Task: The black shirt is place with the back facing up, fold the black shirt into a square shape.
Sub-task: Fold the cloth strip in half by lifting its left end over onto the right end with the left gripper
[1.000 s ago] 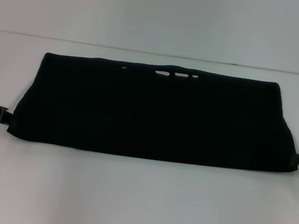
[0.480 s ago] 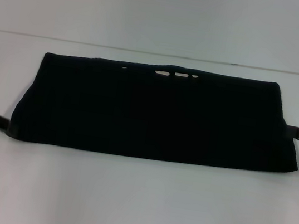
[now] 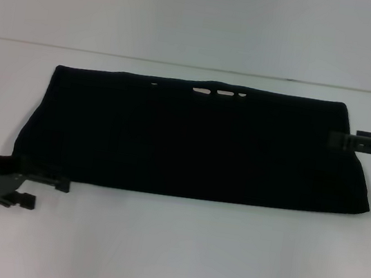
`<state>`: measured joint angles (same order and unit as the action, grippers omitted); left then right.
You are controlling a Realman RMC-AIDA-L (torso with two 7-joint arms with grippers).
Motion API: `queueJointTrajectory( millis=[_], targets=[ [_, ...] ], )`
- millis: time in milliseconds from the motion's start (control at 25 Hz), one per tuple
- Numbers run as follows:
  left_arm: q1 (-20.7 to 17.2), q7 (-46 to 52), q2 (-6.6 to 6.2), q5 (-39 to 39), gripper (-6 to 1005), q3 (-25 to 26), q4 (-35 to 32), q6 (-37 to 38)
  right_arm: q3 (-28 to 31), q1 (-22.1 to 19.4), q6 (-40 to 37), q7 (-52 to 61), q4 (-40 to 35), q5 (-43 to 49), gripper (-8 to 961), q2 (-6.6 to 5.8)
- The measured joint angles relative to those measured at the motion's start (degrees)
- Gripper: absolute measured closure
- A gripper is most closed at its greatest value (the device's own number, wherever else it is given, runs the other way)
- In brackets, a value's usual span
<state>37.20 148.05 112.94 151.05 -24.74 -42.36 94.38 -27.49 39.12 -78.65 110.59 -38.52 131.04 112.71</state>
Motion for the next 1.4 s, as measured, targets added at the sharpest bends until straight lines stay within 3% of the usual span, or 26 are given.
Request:
queueJointTrajectory(
  millis=[200,440,680,1400],
  targets=[
    [0.86,5.06,-0.45,-0.06,119,2.0,2.09,-1.13,-1.31,0.93,0.32,-0.16,-0.05,-0.01,24,0.05],
    [0.51,9.24,-1.02,-0.16,94,9.85,4.81,-3.99,-1.33,1.39,0.48,-1.22,-0.11,-0.01,25,0.05],
    [-0.54,11.99,-1.49,0.15,94,14.28,6.51,-6.14,-1.19,1.61,0.75,-2.0,-0.36,-0.01,26,0.05],
    [-1.76,15.51,-1.14,0.03,93,15.24,9.27,-12.41,-1.19,1.6,3.16,-3.84,-0.06,0.0,26,0.68]
  ],
)
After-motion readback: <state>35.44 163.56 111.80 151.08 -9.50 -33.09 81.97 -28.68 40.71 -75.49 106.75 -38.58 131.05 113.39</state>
